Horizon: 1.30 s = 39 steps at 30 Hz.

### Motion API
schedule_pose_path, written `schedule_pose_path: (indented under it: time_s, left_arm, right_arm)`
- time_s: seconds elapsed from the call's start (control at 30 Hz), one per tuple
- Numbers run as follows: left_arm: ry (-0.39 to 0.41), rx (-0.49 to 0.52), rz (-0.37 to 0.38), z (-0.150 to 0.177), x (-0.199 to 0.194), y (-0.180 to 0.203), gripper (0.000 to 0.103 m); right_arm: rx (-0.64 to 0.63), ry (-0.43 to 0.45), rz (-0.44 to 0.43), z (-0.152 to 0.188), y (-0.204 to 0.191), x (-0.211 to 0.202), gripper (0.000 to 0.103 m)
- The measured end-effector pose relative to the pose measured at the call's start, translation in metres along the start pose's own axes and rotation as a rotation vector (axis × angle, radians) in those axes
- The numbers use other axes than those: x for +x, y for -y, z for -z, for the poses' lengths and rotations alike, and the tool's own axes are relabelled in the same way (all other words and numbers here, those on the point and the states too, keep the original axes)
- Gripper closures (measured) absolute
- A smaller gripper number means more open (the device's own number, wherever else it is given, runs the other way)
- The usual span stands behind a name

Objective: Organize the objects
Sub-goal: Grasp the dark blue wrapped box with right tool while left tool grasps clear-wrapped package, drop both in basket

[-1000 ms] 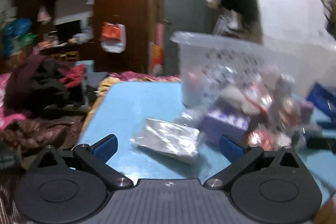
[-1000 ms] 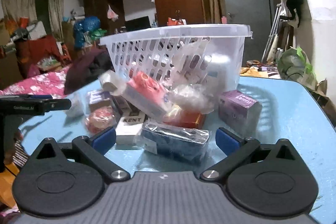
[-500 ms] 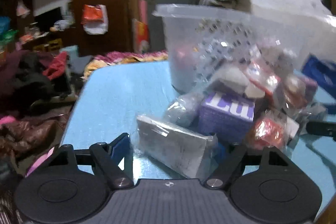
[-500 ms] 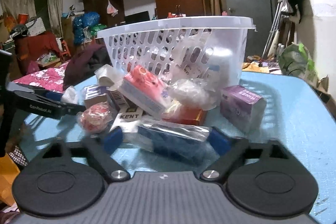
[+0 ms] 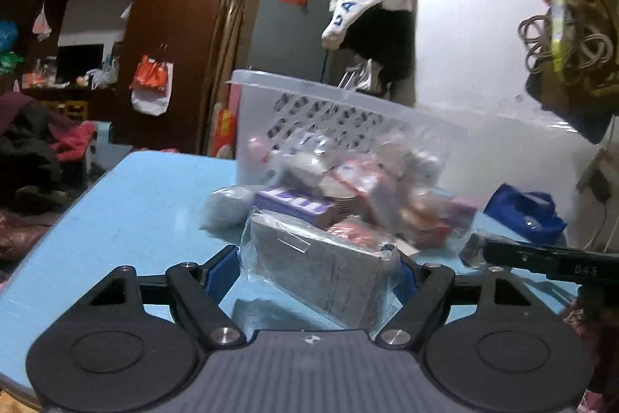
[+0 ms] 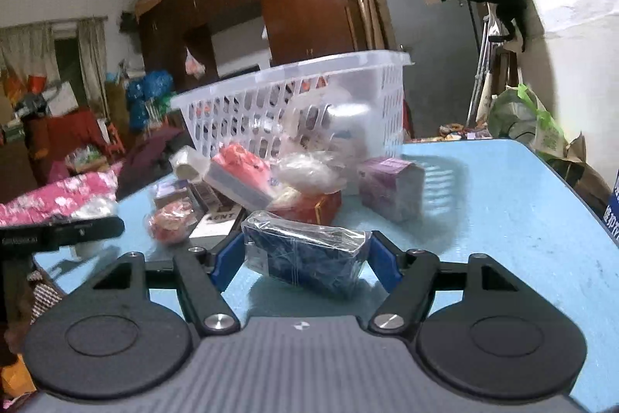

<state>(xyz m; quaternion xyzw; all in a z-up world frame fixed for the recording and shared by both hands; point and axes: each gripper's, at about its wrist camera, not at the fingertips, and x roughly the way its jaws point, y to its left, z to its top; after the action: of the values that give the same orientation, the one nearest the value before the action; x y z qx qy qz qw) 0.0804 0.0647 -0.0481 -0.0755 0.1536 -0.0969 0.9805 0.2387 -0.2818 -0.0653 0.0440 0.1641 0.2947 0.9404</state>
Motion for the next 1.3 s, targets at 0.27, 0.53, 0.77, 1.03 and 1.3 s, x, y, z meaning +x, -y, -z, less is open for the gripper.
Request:
schedule_pose_path:
  time_s: [0.27, 0.53, 0.77, 1.03, 1.3]
  left_arm:
    - [0.059, -0.003, 0.007, 0.009, -0.002, 0.013, 0.022]
    - [0.070, -0.026, 0.001, 0.013, -0.004, 0.012, 0.022]
    - [0.097, -0.043, -0.005, 0.010, -0.009, 0.010, 0.022]
    - [0.137, -0.020, 0.037, -0.026, -0.006, 0.014, 0.022]
    - [0.112, 0.048, 0.006, -0.172, 0.076, 0.029, 0.022]
  right_arm:
    - [-0.001, 0.036, -0.025, 0.003, 0.002, -0.003, 0.031]
    - [0.003, 0.061, -0.036, 0.005, 0.004, -0.006, 0.031]
    - [0.045, 0.136, -0.065, -0.003, 0.012, -0.020, 0.031]
    - [0.014, 0.205, -0.059, -0.030, 0.012, -0.027, 0.031]
    - [-0.198, 0.221, -0.051, -0.153, -0.020, 0.040, 0.030]
